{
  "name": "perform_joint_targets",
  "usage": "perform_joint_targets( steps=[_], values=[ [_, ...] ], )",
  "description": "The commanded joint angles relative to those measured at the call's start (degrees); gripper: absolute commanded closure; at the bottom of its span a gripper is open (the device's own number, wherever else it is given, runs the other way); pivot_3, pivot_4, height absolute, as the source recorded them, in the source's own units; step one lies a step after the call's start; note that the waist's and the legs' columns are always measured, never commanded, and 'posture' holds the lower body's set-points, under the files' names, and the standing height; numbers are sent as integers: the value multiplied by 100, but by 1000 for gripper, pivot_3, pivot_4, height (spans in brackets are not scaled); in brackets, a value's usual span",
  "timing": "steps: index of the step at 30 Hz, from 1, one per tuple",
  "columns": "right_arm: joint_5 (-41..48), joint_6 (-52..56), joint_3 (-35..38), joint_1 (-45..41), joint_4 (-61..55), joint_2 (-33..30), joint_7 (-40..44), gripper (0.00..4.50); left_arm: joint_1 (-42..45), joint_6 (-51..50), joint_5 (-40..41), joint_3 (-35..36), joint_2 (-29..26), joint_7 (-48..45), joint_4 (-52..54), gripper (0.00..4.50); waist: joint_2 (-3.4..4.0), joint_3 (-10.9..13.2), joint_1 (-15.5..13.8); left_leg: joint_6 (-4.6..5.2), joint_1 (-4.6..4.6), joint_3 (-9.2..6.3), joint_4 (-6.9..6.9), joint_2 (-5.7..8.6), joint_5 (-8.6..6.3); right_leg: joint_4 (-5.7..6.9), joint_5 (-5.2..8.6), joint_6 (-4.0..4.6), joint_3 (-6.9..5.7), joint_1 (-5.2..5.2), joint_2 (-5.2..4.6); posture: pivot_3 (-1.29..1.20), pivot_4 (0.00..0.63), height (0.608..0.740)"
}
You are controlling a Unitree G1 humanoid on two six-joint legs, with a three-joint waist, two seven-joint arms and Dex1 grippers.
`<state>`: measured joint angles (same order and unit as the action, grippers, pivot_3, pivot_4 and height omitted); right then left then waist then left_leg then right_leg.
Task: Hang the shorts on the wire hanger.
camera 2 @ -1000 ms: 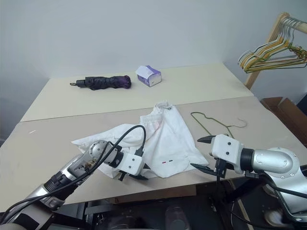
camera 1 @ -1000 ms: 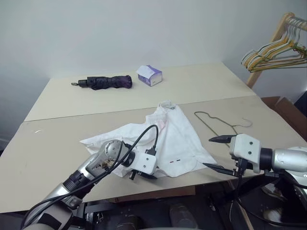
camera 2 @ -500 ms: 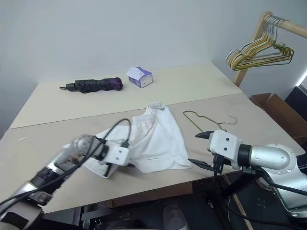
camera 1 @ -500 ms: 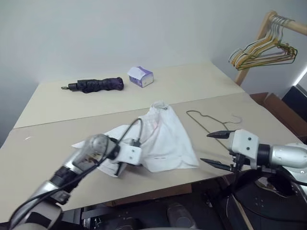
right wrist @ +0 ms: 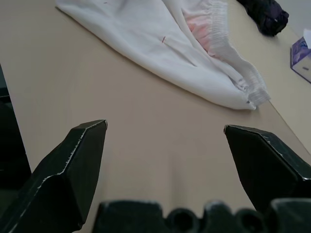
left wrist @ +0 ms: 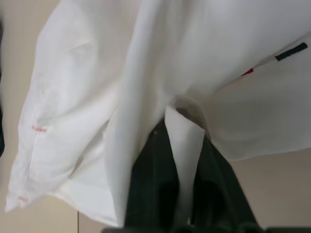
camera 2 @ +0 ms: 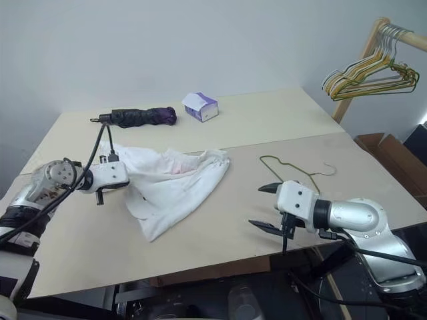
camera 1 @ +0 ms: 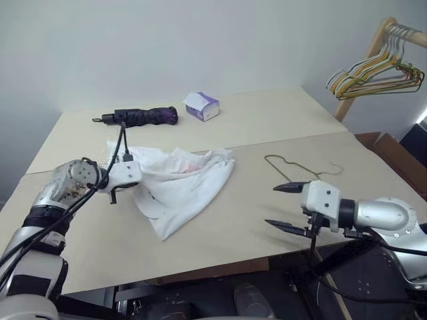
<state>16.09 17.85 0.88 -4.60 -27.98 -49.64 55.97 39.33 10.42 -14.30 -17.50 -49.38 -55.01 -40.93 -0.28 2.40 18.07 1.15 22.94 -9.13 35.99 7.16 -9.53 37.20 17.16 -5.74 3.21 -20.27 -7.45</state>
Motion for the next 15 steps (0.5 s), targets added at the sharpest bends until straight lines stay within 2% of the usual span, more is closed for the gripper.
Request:
perform_joint_targets(
  steps=[1,7,10,13,15],
  values=[
    [-74,-171,-106,-241,70,126,-55,0,101,131,263,362,-196,-201,95,2921,-2,-1,-4,0,2,0,0,0,0,0,0,0,0,-1,0,-286,0,740],
    [-162,-184,-266,-359,137,286,-69,0,-629,-406,1475,1089,-726,-1440,1656,1044,-4,-3,-9,3,16,0,-2,2,1,18,-2,2,5,-11,-3,-268,0,740],
    [-183,-164,-319,-320,80,337,-74,0,-1229,-1121,2443,1592,-1062,-2068,2990,97,-5,-3,-11,3,19,1,-2,3,1,46,-1,2,15,-23,-4,-266,0,740],
    [-171,-124,-346,-295,24,373,-102,0,-1795,-2107,3102,1946,-1186,-2059,4350,41,-4,-4,-47,2,14,1,-1,0,1,50,0,2,19,-36,-2,-259,0,740],
    [-193,-115,-381,-290,14,415,-156,0,-2048,-3016,3296,1887,-1179,-1792,5198,41,-3,-4,-124,-3,4,2,0,0,-3,49,0,2,22,-32,-3,-259,0,740]
  ],
)
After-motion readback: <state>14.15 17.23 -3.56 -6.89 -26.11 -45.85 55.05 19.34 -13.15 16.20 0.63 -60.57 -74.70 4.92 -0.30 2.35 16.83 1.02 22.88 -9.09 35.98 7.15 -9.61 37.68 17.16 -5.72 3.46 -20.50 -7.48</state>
